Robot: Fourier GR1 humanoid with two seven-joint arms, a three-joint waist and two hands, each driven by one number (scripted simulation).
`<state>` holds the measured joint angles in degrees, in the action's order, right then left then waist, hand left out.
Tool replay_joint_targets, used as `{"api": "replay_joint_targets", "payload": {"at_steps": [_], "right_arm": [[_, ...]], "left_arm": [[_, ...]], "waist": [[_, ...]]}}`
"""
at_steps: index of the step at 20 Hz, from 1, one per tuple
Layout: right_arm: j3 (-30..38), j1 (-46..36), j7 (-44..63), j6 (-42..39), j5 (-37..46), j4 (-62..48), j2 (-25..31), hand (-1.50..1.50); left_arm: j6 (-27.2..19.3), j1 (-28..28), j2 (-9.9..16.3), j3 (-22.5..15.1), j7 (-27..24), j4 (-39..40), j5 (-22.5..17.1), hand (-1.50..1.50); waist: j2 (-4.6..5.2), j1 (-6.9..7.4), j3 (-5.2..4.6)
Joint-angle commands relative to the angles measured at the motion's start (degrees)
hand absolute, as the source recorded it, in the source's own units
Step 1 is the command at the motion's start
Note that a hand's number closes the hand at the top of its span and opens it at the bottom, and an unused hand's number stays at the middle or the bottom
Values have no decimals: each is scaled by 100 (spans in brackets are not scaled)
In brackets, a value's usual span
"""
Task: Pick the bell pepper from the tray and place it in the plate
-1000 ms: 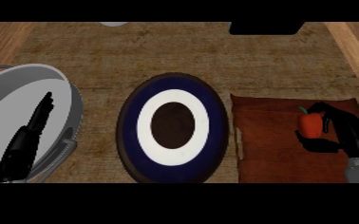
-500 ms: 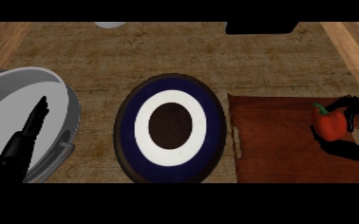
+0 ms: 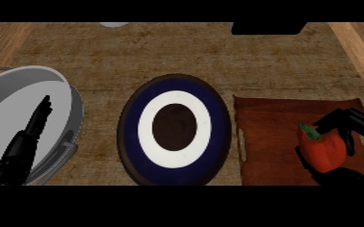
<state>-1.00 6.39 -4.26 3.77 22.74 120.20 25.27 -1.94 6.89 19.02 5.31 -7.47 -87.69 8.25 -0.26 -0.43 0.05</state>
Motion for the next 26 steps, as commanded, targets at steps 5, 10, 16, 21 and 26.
{"api": "replay_joint_targets", "payload": {"at_steps": [5, 10, 16, 21, 26], "right_arm": [[-1543, -1386, 2221, -332, 1052, 514, -858, 150], [-2150, -2249, 3157, -654, 1490, -242, -1480, 150], [-2861, -2777, 3450, -684, 2096, -1286, -2328, 150], [-2981, -3379, 2866, 163, 1606, -3154, -2515, 150], [-3152, -3598, 3561, 1433, 773, -3724, -2523, -150]], "left_arm": [[127, -269, 22, 64, 272, -24, 59, 0], [134, 239, -68, 3, 60, -348, 135, 0], [4, -56, -311, -65, 77, -78, 304, 0], [343, -244, -59, 209, 62, 91, 75, 0], [210, -280, -202, 132, 15, 177, 226, 0]], "waist": [[30, 112, -11], [20, 151, -10], [22, 89, -7], [42, 152, -5], [45, 180, -5]]}}
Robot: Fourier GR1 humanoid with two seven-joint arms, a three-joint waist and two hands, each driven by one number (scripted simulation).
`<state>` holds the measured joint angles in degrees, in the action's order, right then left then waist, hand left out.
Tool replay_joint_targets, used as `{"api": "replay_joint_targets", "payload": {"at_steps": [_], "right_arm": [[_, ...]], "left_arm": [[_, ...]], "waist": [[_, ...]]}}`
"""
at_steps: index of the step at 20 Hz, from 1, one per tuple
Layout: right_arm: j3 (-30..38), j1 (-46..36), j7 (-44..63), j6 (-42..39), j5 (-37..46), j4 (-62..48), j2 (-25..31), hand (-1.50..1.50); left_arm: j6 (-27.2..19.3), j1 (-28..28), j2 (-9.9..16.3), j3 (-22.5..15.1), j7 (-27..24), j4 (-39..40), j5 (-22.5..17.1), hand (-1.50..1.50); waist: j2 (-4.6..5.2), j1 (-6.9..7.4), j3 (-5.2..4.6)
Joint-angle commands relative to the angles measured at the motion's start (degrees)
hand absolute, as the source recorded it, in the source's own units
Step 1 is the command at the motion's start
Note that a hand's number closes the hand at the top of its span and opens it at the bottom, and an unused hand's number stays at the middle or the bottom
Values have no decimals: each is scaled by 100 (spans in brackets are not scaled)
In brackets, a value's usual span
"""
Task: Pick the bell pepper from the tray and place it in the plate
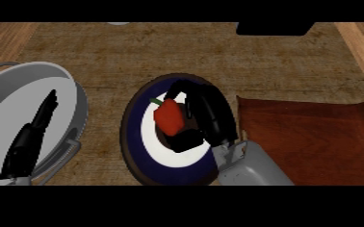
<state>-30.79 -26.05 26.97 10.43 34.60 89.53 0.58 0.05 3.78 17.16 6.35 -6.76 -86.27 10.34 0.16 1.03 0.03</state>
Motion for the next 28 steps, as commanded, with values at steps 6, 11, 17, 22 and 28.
{"api": "replay_joint_targets", "payload": {"at_steps": [6, 11, 17, 22, 28], "right_arm": [[-525, -699, 43, 1633, -916, -1305, -57, -150], [-57, -471, -685, 2415, -1398, -948, -58, -150], [885, 382, -965, 2411, -2028, -49, 434, -150], [1828, 1057, -2261, 1779, -3638, 455, 646, -150], [2899, 1493, -3926, 420, -4733, -324, 1029, -150]], "left_arm": [[-38, 97, -162, 6, 95, -232, 161, 0], [-176, 223, -275, -90, 84, -265, 309, 0], [68, 183, 19, 280, -164, 7, 83, 0], [116, 176, 24, 302, -114, -59, 53, 0], [154, 212, -111, 201, -172, 3, 139, 0]], "waist": [[-11, -26, -2], [-8, -41, 2], [-20, -142, 1], [-4, -108, 11], [-7, -83, 3]]}}
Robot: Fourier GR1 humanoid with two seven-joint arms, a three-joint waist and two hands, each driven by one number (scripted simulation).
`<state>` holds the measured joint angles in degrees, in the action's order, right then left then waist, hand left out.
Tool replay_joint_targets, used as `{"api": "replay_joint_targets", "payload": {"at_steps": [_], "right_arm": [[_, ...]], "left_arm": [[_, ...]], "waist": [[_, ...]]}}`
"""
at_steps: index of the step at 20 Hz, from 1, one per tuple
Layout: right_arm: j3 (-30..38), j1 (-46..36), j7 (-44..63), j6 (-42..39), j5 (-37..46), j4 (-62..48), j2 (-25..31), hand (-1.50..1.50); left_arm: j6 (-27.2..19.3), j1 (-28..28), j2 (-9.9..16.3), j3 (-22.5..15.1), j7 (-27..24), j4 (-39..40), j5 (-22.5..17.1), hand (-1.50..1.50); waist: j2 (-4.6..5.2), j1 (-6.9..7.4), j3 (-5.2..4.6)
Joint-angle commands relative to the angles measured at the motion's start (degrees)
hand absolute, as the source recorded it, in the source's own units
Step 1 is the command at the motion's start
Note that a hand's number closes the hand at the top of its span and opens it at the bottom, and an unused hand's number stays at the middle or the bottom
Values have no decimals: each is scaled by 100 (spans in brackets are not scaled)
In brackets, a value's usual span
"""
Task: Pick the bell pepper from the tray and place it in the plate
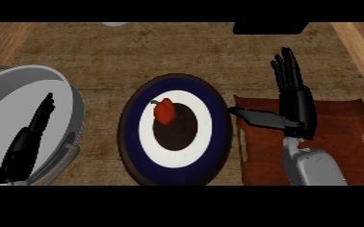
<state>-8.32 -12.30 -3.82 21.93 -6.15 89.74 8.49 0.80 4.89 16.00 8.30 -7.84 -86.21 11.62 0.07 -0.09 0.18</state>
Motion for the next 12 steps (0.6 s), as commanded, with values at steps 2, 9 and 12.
{"api": "replay_joint_targets", "payload": {"at_steps": [2, 9, 12], "right_arm": [[887, 395, -1293, -1189, -851, -460, 446, -150], [1559, 34, -2162, -2220, -927, -2007, 888, -150], [1774, 252, -2542, -2586, -1003, -2396, 980, -150]], "left_arm": [[1, -42, -45, -17, 123, -123, 72, 0], [177, 194, -55, 143, -132, -90, 63, 0], [296, -222, 27, 292, 11, 178, -23, 0]], "waist": [[-3, 11, -12], [-4, 39, -16], [-3, 18, -17]]}}
